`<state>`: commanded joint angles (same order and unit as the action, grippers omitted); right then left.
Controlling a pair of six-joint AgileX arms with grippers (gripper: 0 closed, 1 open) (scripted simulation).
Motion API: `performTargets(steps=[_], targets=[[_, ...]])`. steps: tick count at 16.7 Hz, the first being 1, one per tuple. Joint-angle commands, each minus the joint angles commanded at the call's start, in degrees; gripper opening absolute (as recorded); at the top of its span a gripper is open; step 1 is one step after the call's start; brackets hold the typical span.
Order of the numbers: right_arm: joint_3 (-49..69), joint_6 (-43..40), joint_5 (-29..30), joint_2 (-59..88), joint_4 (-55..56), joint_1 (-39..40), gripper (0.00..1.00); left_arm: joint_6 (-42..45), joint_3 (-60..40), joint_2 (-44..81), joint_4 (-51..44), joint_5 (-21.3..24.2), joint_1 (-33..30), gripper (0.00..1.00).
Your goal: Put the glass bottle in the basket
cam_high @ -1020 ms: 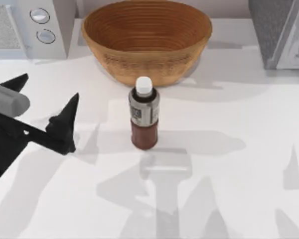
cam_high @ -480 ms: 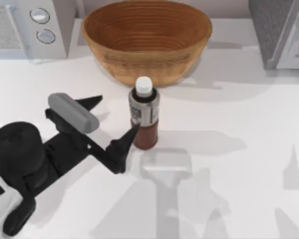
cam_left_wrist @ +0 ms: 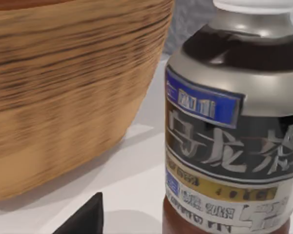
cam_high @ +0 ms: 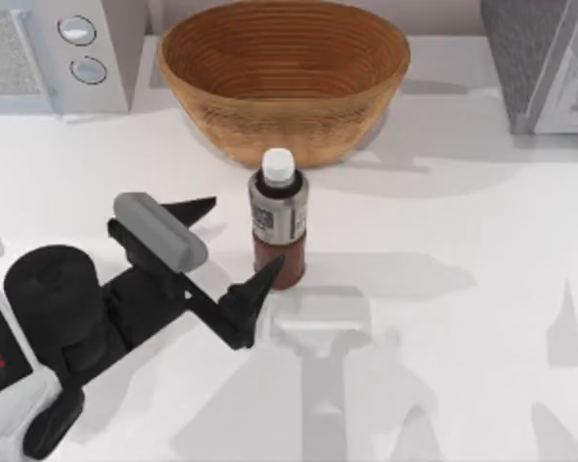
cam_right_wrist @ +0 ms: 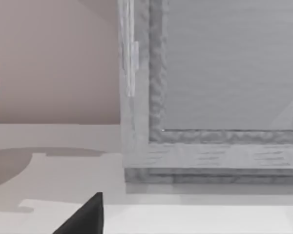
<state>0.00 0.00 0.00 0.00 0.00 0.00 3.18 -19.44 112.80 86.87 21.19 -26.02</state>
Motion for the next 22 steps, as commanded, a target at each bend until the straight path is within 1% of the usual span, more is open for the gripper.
performTargets(steps=[4, 12, 16, 22], targets=[[0.00, 0.00, 0.00, 0.00, 0.00, 0.00, 1.00, -0.07, -1.84, 0.86, -1.01, -0.53, -0.47, 1.00], [0.00, 0.00, 0.00, 0.00, 0.00, 0.00, 1.00, -0.57, -15.28, 7.53, -7.48, -4.34, -4.49, 1.00], [0.00, 0.00, 0.00, 0.00, 0.00, 0.00, 1.00, -0.59, -15.78, 7.79, -7.75, -4.50, -4.65, 1.00], [0.00, 0.00, 0.00, 0.00, 0.00, 0.00, 1.00, -0.59, -15.78, 7.79, -7.75, -4.50, -4.65, 0.55]])
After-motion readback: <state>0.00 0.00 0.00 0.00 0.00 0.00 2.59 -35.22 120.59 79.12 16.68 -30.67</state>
